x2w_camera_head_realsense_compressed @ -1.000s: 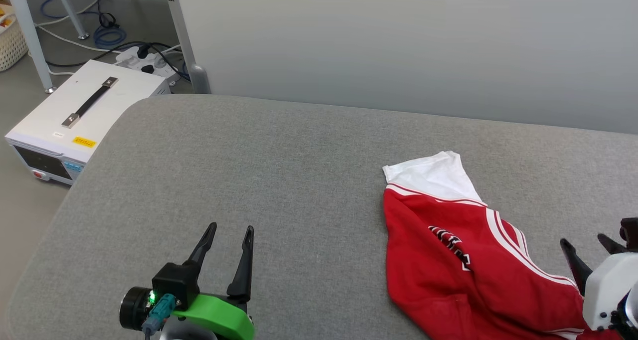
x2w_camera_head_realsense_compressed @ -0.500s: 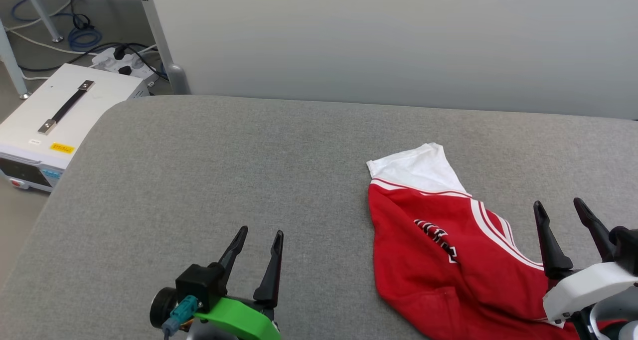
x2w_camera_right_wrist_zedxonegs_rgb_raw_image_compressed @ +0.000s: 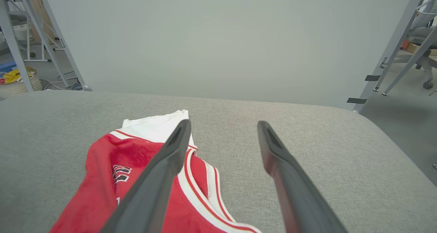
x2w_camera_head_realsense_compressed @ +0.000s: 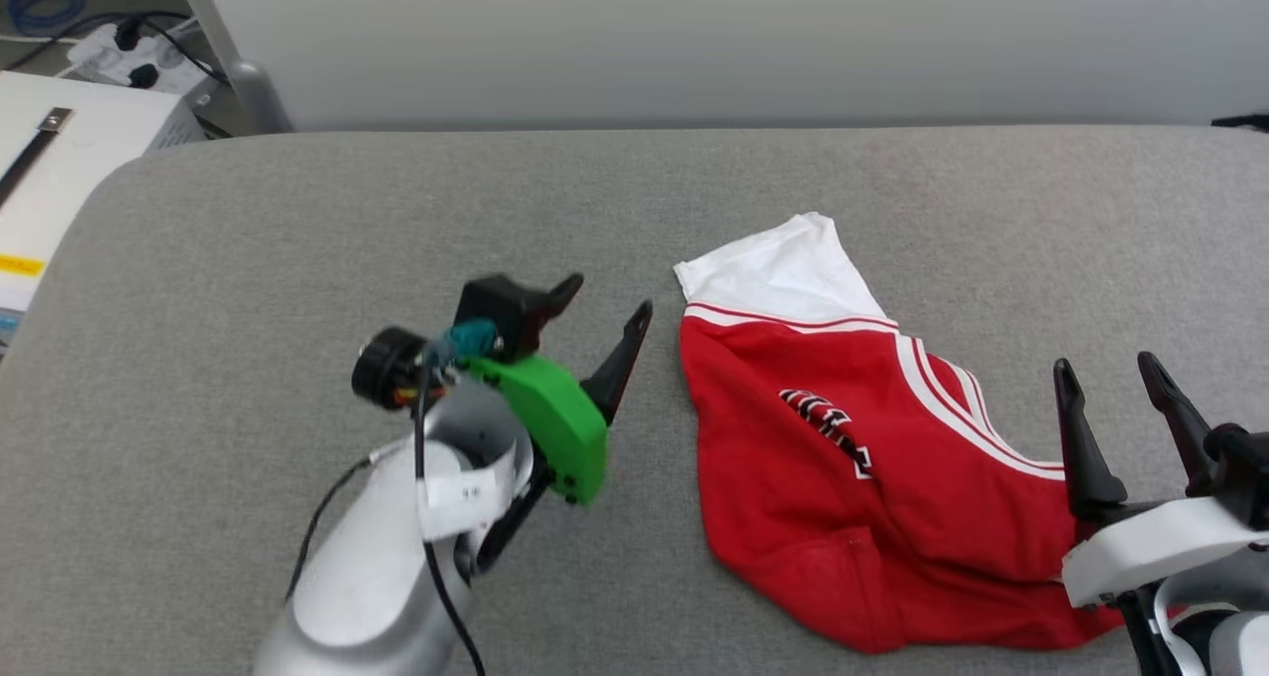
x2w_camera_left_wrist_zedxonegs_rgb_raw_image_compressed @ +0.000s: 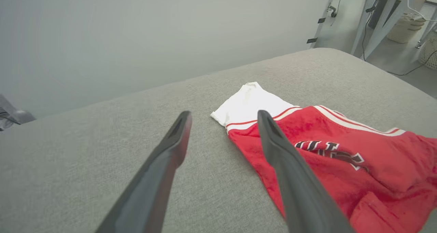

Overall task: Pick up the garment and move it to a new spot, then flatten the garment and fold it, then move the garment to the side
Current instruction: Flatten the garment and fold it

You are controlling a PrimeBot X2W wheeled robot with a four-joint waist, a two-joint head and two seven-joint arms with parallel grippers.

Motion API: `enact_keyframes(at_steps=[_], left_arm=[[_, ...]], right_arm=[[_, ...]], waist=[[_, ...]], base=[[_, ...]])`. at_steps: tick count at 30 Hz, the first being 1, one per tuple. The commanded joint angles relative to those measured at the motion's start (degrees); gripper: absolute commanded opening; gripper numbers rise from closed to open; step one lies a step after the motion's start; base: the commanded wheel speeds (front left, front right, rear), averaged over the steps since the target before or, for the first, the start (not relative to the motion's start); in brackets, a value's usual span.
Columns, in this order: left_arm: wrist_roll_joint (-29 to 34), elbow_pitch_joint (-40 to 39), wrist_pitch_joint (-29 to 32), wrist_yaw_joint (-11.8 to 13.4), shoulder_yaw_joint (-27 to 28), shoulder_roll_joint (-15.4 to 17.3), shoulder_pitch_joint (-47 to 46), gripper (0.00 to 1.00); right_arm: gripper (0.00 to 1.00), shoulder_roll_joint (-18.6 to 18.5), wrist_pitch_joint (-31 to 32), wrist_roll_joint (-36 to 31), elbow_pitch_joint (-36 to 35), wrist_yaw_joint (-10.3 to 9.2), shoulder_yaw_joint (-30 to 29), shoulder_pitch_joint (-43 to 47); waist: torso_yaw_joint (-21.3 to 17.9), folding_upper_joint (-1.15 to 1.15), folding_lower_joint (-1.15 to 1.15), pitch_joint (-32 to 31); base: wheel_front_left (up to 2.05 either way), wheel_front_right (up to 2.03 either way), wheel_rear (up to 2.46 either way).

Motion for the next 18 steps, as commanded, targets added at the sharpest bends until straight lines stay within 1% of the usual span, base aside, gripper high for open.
enact_keyframes(at_steps=[1,5,7,9,13,18], left_arm=[[-1.96,0.44,2.08,-0.39,-0.81,0.95,-4.02,1.00],[-8.55,2.86,13.03,-0.39,-5.53,4.15,-14.71,1.00],[-13.87,4.69,20.58,-0.39,-7.42,5.36,-19.62,1.00],[-16.70,6.29,25.99,-0.39,-8.82,6.94,-23.89,1.00],[-20.71,10.90,33.70,-0.39,-9.84,9.60,-30.49,1.00],[-23.90,17.42,39.88,-0.38,-9.37,10.88,-34.98,1.00]], right_arm=[[1.00,0.38,-0.80,-0.36,-0.36,-0.04,0.43,-1.53],[1.00,1.45,-1.93,-0.74,0.12,-0.04,1.81,-3.35],[1.00,1.99,-2.65,-0.90,0.70,-0.04,2.34,-3.95],[1.00,2.40,-3.31,-1.01,1.26,-0.04,2.88,-4.42],[1.00,3.17,-4.77,-1.10,2.65,-0.04,4.09,-5.38],[1.00,3.87,-6.62,-0.86,4.63,-0.04,4.95,-6.24]], waist=[[-4.98,0.00,0.00,5.08],[-9.09,0.00,0.00,8.45],[-11.29,0.00,0.00,9.95],[-13.13,0.00,0.00,11.25],[-16.74,0.00,0.00,13.42],[-20.11,0.00,0.00,15.17]], base=[[0.00,0.00,0.00],[0.00,0.00,0.00],[0.00,0.00,0.00],[0.00,0.00,0.00],[0.00,0.00,0.00],[0.00,0.00,0.00]])
